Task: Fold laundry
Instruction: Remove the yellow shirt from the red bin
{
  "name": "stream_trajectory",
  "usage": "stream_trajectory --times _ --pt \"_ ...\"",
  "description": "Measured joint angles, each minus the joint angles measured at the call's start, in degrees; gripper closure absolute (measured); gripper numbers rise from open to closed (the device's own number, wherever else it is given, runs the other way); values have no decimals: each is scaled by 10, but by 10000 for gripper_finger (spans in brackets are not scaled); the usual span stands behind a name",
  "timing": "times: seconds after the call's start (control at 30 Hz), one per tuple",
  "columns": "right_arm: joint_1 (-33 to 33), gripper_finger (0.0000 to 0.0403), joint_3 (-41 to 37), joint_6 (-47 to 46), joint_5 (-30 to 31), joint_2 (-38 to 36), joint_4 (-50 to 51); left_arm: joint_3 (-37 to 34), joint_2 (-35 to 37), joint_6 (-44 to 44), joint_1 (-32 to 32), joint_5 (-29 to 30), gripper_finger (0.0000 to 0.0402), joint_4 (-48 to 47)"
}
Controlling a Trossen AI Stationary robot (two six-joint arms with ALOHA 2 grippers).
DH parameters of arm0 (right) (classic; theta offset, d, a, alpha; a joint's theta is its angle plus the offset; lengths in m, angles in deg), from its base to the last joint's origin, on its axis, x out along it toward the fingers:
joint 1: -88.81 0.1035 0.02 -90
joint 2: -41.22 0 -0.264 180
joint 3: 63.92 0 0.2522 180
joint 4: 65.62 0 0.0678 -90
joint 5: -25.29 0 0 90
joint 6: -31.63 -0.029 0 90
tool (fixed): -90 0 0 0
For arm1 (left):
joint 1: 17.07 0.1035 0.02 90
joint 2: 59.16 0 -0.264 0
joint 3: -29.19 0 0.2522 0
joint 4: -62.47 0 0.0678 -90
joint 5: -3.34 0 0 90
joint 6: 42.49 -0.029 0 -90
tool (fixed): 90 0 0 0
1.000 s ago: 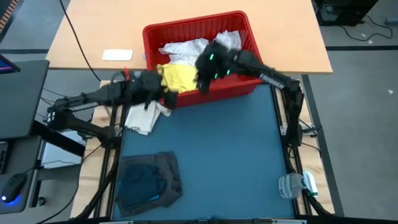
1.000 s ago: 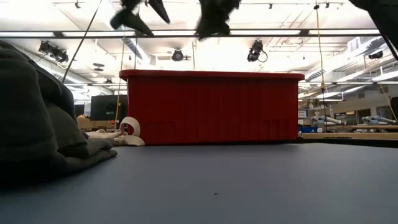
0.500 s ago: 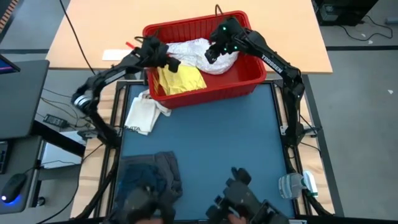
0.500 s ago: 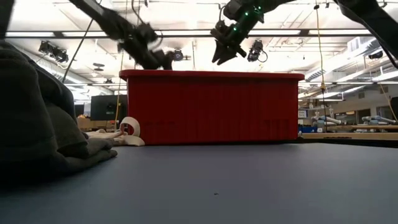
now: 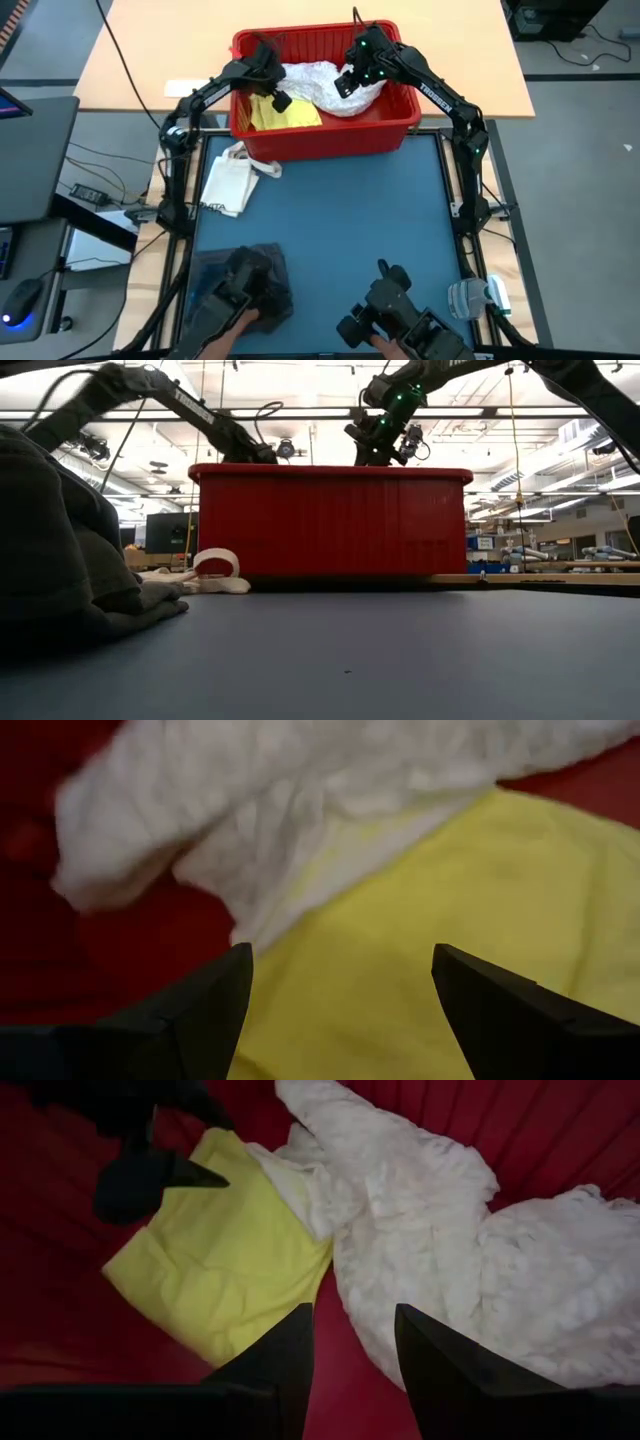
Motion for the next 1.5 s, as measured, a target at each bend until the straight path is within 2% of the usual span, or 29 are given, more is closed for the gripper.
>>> stream_trajectory --times 0.13,0.23,0.57,0.8,0.93,1.17,1.2,1.3,1.4,1.43,1.5 --pt "0 255 0 0 0 0 2 66 -31 -45 -7 40 88 -1" --pt "-1 255 0 0 0 0 0 103 -55 -64 -2 41 88 4" --pt "-2 255 0 -5 0 0 1 113 -137 -55 16 74 88 -75" --pt "-2 255 0 -5 -4 0 3 119 -163 -58 21 55 99 -78" --pt "-2 255 0 -4 -23 0 7 130 -161 -67 19 56 161 -89" --pt "-3 255 0 4 -31 0 18 133 -156 -57 18 62 358 -109" --pt "-3 255 0 4 -31 0 21 133 -151 -55 15 67 376 -112" --pt "-3 255 0 5 -31 0 34 156 -135 -44 8 98 384 -123" --pt "-3 255 0 6 -31 0 44 214 -103 -48 -5 127 384 -118" --pt "-3 256 0 6 -31 0 48 234 -87 -53 -12 128 384 -115" --pt "-3 257 0 4 -33 0 61 217 -16 -72 -27 129 384 -54"
